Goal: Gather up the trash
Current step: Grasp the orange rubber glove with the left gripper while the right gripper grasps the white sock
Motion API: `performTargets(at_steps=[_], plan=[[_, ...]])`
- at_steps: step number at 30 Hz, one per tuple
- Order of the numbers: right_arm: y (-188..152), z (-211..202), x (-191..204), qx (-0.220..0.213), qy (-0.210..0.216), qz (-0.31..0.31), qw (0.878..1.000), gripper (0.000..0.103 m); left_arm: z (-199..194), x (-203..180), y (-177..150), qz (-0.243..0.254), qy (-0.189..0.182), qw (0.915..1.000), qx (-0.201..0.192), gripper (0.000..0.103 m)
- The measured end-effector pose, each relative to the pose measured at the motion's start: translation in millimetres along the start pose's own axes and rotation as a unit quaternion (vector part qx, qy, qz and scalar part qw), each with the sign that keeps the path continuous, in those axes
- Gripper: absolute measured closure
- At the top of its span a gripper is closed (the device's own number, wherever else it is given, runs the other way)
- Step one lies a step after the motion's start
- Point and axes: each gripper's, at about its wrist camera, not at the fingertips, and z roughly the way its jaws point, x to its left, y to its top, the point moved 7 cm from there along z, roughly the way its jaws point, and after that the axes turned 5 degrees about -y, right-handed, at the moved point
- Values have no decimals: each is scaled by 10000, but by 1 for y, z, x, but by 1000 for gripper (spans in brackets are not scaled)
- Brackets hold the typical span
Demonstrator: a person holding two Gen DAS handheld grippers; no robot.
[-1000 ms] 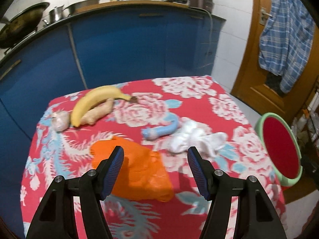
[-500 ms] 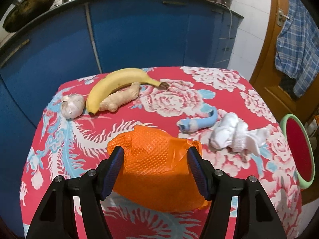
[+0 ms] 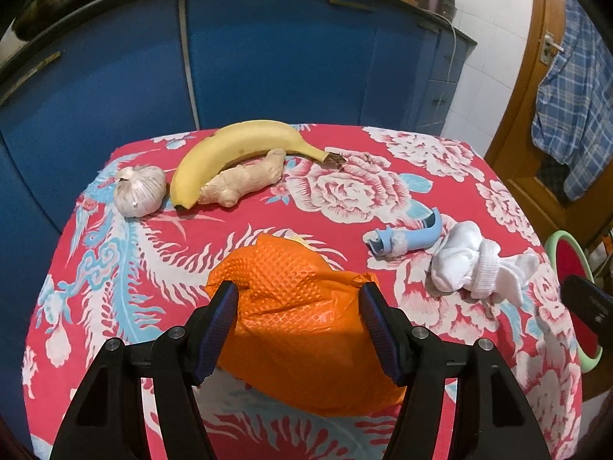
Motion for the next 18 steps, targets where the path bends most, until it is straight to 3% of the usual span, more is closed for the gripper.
performTargets(at_steps=[15,18], plan=[[1,66,39,358,25,-318,9988,39,11,7,-5,-225,-160,9995,118,34],[0,73,42,431,59,-344,9985,46,12,8,-5,-263,-225,9993,124,34]])
